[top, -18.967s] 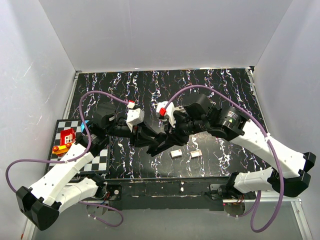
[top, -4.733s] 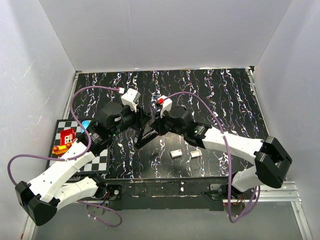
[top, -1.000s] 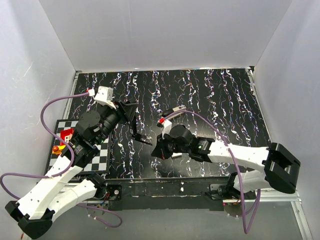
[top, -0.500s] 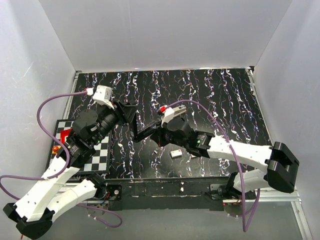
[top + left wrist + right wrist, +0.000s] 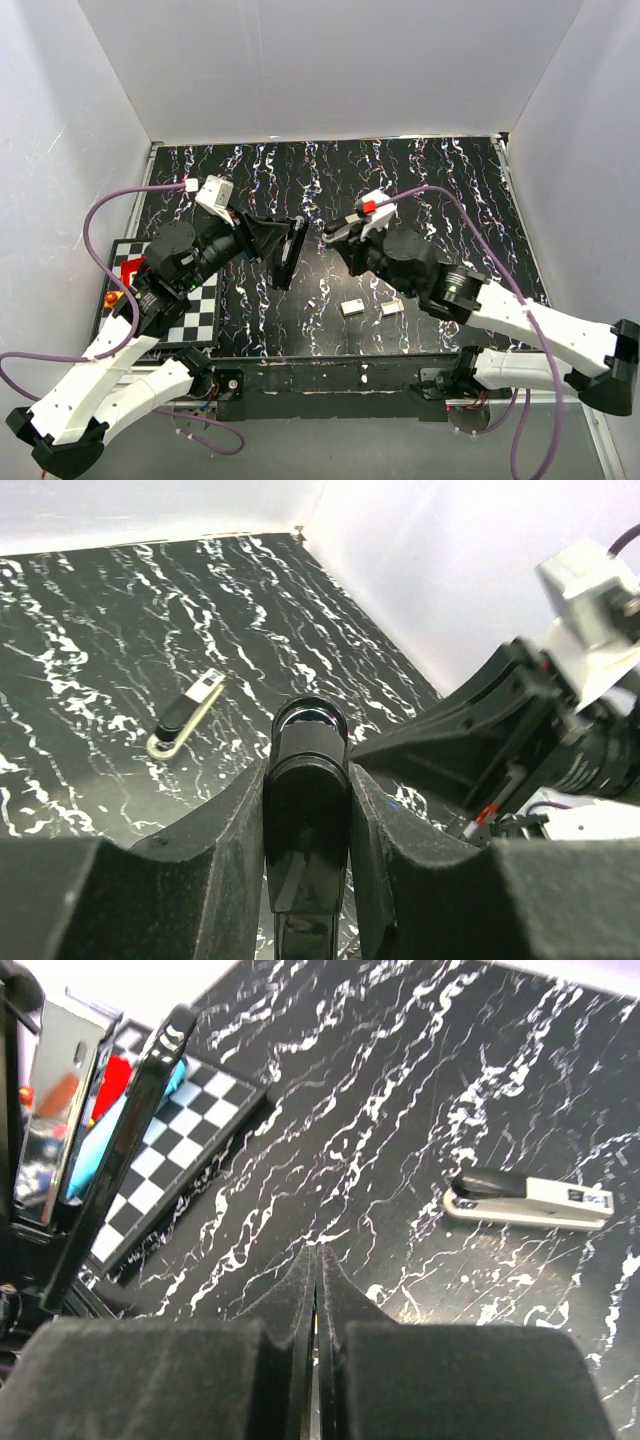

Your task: Unload the staples from the stapler

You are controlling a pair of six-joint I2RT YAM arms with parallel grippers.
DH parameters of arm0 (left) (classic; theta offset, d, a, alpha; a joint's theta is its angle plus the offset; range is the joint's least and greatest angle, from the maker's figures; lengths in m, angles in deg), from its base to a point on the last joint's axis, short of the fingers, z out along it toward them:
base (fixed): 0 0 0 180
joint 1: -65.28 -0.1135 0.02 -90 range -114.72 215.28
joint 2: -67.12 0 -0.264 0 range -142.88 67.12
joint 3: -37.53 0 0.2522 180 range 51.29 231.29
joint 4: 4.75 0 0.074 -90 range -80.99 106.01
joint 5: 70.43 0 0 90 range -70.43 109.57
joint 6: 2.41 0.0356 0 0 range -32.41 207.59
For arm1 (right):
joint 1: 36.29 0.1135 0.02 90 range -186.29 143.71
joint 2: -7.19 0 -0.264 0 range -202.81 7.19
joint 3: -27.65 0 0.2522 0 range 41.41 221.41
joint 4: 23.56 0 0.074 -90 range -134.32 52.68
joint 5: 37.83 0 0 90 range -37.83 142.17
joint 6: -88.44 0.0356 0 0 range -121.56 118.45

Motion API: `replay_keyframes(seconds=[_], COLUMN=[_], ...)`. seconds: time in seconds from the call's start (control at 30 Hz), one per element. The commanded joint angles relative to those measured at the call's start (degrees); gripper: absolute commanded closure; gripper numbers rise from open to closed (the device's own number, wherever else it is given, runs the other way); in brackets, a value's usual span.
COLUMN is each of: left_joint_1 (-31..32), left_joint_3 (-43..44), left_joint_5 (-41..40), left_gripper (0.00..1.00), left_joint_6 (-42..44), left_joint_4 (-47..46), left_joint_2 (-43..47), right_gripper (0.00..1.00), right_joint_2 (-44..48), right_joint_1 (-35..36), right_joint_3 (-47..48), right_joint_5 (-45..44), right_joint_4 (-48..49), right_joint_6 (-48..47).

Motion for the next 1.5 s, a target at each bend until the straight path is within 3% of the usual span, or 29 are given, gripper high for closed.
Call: replay_keyframes(seconds=[0.0,0.2,0.47,0.8,1.47], left_joint_1=[0.1,0.1,0.1,0.1,0.3], left_joint_3=[-0.8,-2.0,-4.3,-4.8,-4.8], left_joint_5=[5.9,11.9,28.0,44.9,52.9], left_gripper=[1.00,1.00,1.00,1.00,1.00], left_joint_6=[-2.0,-0.8,-1.6,-4.5,-3.8], left_joint_4=[-6.5,-11.3,-22.2,-31.5,-33.4], left_joint_2=[0.7,0.6,0.7,-1.7,-4.8], right_gripper=[0.99,0.99,0.99,0.99,0.99], right_joint_2=[6.4,11.4,15.7,15.5,8.4], right_joint_1=[-0.1,-0.5,-0.8,-0.8,-0.8], right_joint_3=[2.1,4.2,8.6,14.3,19.6], right_joint_5=[-3.5,4.5,24.9,36.6,46.1], right_joint_4=[-2.8,-8.8,-15.0,-18.6,-17.9], right_joint_6=[-3.5,-6.9,-9.7,-12.4,-12.2])
